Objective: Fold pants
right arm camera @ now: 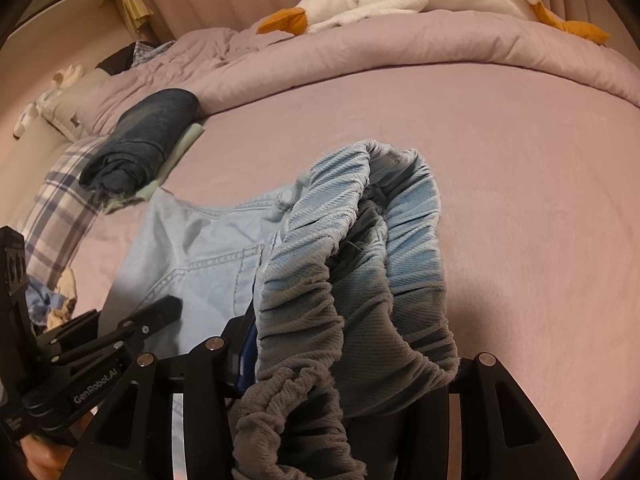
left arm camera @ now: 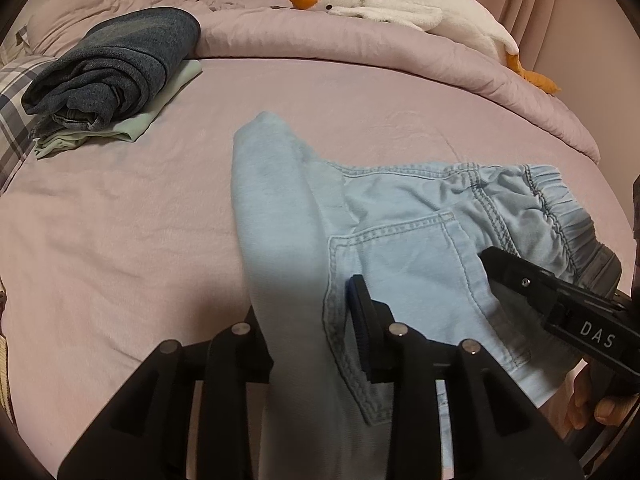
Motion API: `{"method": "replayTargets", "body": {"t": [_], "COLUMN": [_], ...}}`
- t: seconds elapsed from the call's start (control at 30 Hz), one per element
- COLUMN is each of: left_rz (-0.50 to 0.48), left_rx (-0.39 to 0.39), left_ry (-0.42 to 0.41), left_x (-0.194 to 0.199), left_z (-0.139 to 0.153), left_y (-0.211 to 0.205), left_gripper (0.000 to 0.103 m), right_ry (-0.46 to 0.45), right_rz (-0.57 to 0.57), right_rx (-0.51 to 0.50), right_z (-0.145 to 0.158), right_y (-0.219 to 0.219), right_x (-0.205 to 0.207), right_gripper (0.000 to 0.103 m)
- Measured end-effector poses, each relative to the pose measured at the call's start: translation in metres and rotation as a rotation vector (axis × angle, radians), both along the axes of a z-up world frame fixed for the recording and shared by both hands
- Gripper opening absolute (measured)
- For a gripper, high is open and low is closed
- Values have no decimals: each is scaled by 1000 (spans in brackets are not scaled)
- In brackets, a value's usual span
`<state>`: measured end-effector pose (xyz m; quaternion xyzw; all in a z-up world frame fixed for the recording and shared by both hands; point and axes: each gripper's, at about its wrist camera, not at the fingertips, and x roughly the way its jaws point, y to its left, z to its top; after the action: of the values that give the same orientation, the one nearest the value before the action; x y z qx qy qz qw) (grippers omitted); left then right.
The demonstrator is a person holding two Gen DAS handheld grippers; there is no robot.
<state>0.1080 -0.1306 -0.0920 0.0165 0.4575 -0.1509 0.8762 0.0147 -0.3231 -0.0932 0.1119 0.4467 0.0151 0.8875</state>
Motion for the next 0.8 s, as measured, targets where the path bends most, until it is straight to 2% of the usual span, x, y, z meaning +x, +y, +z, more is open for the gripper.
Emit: {"method": "replayTargets", "body": {"t": [0.13, 0.3, 0.37, 0.53, 0.63, 0.73, 0.8], "left_rz": [20, 33, 41, 78, 71, 71, 72], "left_rx": [37, 34, 47, 28, 47, 73, 71], "left_ry": [-12, -9, -19, -13, 3, -1, 0], "left_x": [0, -7, -12, -22, -22, -21, -23], "left_z": [0, 3, 6, 6, -1, -4, 1], "left_y": [2, 10, 13, 31, 29, 25, 24], "left_gripper": [49, 55, 63, 72, 75, 76, 74], "right_ry": [10, 0, -9, -31, -24, 51, 55], "right_rz": [-9, -45, -51, -77, -95, -99, -105], "right_rx": [9, 48, 63, 66, 39, -39, -45], "right_z": [0, 6, 10, 17, 15, -1, -3], "right_y": [-4, -14, -20, -27, -28, -25, -24], "right_x": [0, -11, -18, -34, -35, -24, -23], "right_gripper": [51, 57, 57, 60, 63, 63, 63]}}
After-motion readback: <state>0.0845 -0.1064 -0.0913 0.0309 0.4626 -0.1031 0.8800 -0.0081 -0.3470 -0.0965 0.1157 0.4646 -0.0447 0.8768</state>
